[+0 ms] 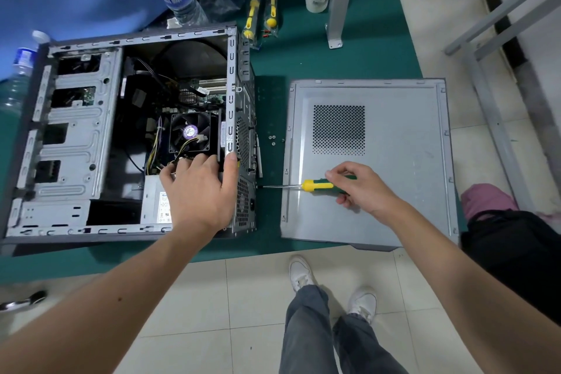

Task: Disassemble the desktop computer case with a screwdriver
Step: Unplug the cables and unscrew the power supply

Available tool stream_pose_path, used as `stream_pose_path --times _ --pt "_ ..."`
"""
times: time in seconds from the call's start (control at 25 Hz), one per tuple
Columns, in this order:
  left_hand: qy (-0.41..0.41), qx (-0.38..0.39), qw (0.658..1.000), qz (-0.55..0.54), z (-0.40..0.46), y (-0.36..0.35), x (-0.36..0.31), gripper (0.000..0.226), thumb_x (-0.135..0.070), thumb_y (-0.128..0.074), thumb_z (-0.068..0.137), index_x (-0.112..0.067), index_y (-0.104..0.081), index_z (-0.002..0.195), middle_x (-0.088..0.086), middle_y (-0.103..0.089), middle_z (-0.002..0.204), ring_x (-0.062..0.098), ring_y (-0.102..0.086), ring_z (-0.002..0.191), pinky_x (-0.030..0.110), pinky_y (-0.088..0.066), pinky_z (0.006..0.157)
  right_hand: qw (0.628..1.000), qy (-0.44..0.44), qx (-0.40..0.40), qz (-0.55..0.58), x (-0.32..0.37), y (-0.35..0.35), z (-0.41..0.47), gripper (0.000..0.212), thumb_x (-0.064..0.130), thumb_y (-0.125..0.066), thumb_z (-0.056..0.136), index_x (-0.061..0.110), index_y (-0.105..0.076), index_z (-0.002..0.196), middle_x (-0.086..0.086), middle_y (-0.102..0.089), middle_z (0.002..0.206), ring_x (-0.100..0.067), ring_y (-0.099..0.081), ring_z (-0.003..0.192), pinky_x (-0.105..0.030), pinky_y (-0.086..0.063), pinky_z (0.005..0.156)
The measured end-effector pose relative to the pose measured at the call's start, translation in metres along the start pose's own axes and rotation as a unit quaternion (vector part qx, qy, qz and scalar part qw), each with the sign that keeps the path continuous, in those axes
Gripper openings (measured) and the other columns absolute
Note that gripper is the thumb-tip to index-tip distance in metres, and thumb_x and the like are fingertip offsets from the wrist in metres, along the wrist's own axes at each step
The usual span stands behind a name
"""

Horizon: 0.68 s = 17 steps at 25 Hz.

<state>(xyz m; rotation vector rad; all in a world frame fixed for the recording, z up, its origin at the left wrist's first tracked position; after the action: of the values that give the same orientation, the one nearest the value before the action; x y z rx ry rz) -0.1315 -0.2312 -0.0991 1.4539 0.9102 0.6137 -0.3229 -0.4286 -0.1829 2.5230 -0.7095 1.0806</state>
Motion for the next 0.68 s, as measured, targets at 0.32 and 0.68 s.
stream_pose_path --times 0.32,0.68 --pt "0.005 0.02 1.0 0.002 0.0 0.002 0.0 0.064 -0.057 -0.009 0.097 -0.021 -0.048 0.062 -0.004 -0.053 0.079 0.023 -0.047 0.09 0.05 -0.027 0.106 0.995 -0.026 -0.046 0.081 -0.008 0.012 -0.013 0.009 0.02 -0.071 0.088 0.013 -0.073 0.093 0.001 -0.063 0.07 -0.01 -0.054 0.056 -0.019 -0.04 0.051" --pt "0.006 -0.015 0.996 -0.093 -0.003 0.005 -0.001 0.041 -0.054 -0.028 0.099 -0.02 -0.051 0.102 -0.002 -0.054 0.097 0.024 -0.051 0.098 0.05 -0.027 0.105 0.971 -0.014 -0.031 0.238 -0.003 0.022 -0.046 0.011 0.013 -0.064 0.091 0.009 -0.074 0.091 -0.007 -0.063 0.077 -0.013 -0.048 0.053 -0.019 -0.038 0.045"
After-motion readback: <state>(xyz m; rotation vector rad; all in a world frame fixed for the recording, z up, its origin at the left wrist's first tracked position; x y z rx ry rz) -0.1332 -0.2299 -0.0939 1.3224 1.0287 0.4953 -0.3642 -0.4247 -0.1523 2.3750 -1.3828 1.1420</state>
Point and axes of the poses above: each hand's wrist, its own z-axis towards the middle knuckle, its own y-axis out of the back of the hand, x = y × z, the point moved 2 cm from there along z, towards the middle knuckle
